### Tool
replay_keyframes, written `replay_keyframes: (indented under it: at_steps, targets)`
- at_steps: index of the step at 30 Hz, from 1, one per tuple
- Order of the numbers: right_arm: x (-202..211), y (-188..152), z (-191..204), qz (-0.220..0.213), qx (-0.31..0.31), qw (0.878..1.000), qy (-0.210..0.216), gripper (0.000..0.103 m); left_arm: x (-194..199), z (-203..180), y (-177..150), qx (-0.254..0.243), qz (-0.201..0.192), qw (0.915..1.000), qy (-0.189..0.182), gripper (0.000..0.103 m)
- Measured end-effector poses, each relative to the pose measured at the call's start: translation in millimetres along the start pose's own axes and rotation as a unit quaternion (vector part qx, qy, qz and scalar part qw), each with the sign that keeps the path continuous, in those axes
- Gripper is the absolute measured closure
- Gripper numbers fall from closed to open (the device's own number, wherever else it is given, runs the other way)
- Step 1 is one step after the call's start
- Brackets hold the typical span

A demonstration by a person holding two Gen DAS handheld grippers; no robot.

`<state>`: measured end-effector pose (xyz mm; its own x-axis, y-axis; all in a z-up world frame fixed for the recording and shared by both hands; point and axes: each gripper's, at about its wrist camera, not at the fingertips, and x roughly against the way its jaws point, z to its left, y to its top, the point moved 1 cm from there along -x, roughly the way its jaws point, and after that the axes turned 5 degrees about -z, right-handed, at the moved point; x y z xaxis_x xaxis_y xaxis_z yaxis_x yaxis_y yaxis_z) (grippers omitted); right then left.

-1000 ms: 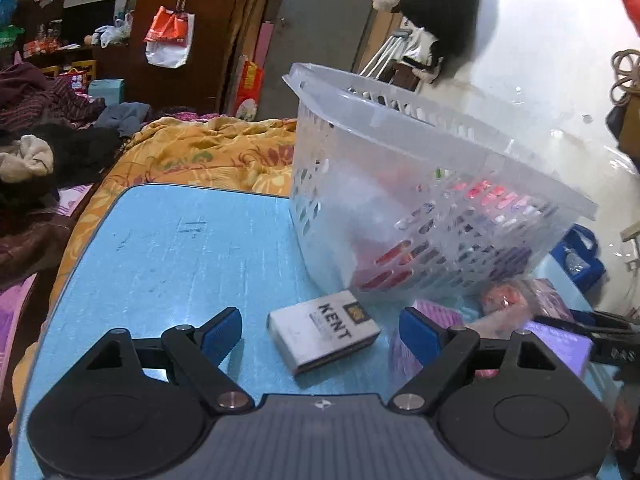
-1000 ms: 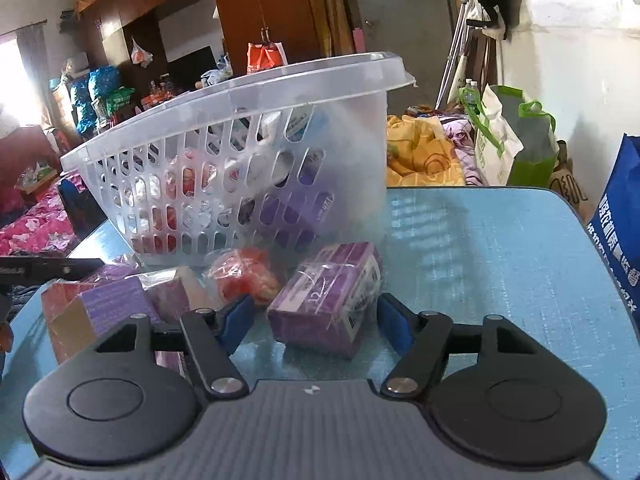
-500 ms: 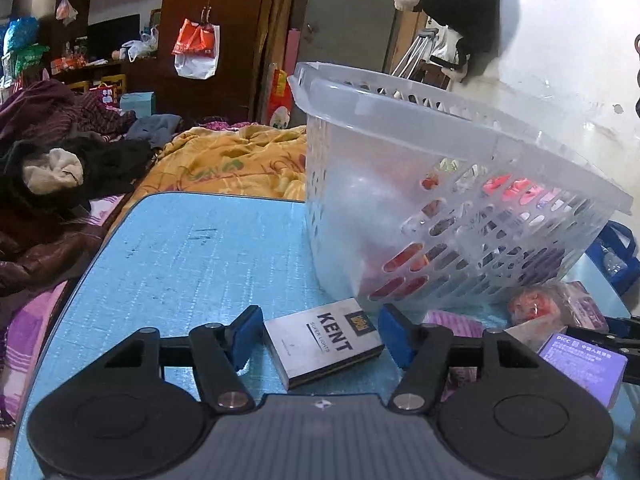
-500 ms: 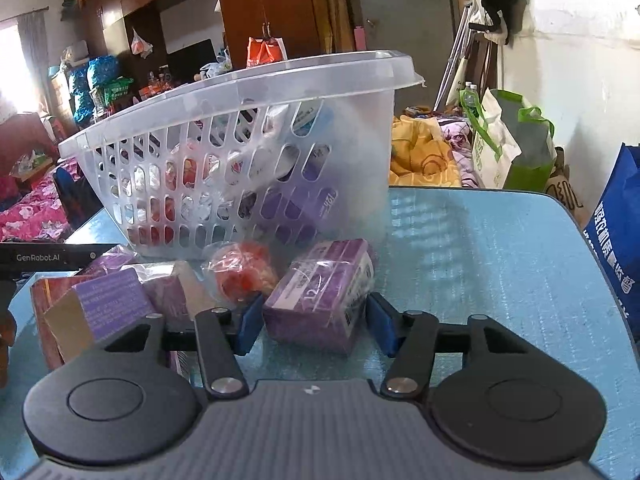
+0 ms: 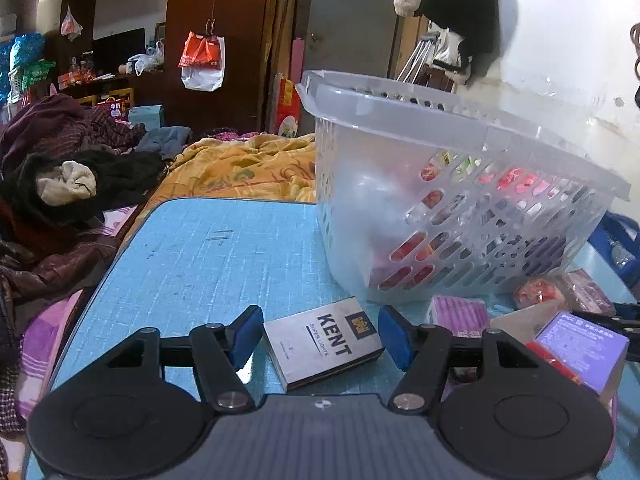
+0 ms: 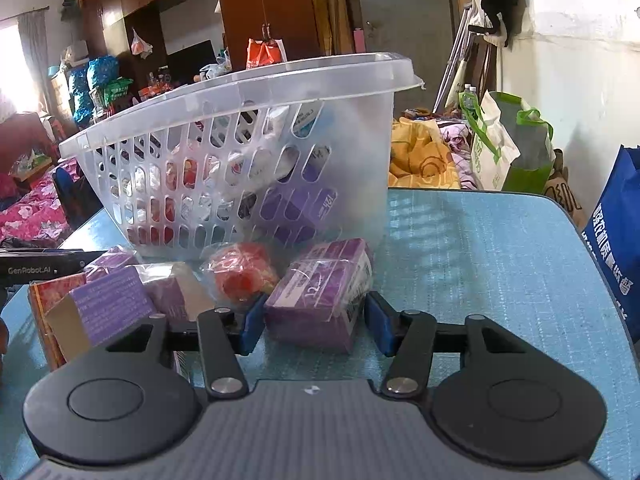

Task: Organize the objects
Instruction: 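Grasp the white KENT box with the left tool while the right grasps the purple wrapped box, then lift both boxes over the white basket and open both tools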

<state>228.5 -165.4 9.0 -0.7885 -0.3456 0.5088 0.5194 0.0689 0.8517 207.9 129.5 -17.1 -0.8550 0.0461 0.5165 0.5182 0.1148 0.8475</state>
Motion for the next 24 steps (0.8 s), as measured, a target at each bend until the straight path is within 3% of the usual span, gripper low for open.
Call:
replay_keyframes:
  at_steps: [9,17,24]
  targets:
    - [11,0,0,-0.031,-0.003,1.0,0.002,0.047,25,13,-8,0.024,-0.038,0.9986,-0.028,0.037]
    - [53,0,14,-0.087,0.016,0.996,0.002,0.047,47,24,-15,0.045,-0.07,0.9955,-0.044,0.037]
    - [82,-19,30,-0.123,0.026,0.992,0.027,0.047,74,24,-23,0.047,-0.109,0.9915,-0.053,0.037]
